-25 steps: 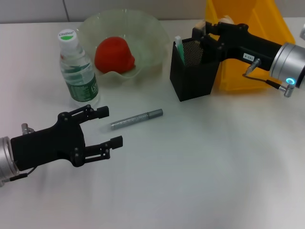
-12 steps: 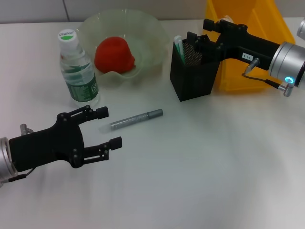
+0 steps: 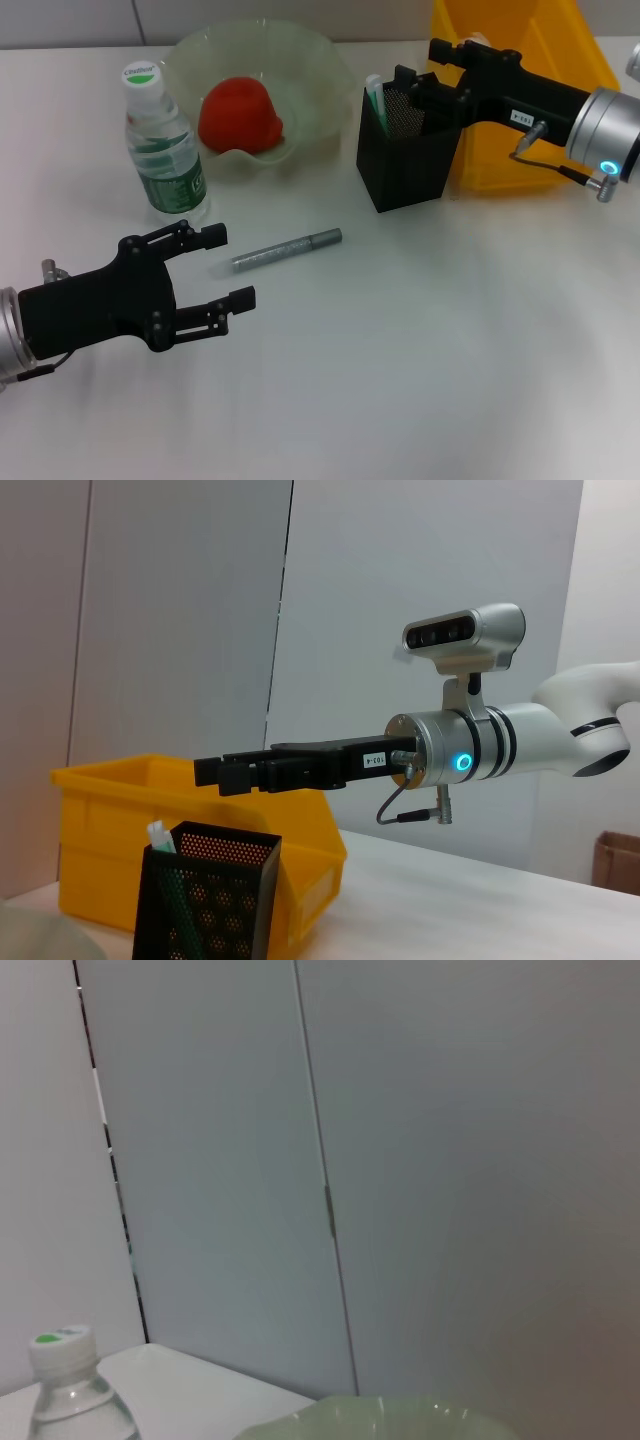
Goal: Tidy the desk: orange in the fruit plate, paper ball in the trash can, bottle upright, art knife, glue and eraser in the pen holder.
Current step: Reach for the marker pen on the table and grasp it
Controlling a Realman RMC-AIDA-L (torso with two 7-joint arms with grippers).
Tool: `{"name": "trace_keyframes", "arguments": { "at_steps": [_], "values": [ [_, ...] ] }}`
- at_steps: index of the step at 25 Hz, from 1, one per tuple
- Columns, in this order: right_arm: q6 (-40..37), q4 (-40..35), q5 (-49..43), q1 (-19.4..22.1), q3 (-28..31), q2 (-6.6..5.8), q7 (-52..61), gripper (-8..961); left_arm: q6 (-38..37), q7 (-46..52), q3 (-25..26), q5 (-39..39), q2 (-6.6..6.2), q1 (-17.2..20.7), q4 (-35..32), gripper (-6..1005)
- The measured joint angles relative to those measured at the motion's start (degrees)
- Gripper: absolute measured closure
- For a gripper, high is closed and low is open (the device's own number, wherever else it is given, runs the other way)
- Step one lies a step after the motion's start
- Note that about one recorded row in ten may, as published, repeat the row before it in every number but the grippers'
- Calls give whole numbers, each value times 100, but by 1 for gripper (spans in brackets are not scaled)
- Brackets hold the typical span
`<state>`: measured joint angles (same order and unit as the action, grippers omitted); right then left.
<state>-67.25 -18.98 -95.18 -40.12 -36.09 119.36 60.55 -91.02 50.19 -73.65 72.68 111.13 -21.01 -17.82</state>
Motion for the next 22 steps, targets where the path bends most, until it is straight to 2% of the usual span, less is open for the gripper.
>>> {"name": "trace_keyframes", "arguments": {
  "at_steps": [15,19,22],
  "values": [
    [-107,-23,0,57,-13,-14,-2,297,-32,15,0,0,23,-22,-12,180],
    [-712,-121,-28,192,-41,-36,-2,297,-41,40,0,-21,22,-5,-12,181],
    [-1411,-376,-112,454,-229,-44,58,297,-48,89,34,-24,23,0,-11,181]
  ]
}}
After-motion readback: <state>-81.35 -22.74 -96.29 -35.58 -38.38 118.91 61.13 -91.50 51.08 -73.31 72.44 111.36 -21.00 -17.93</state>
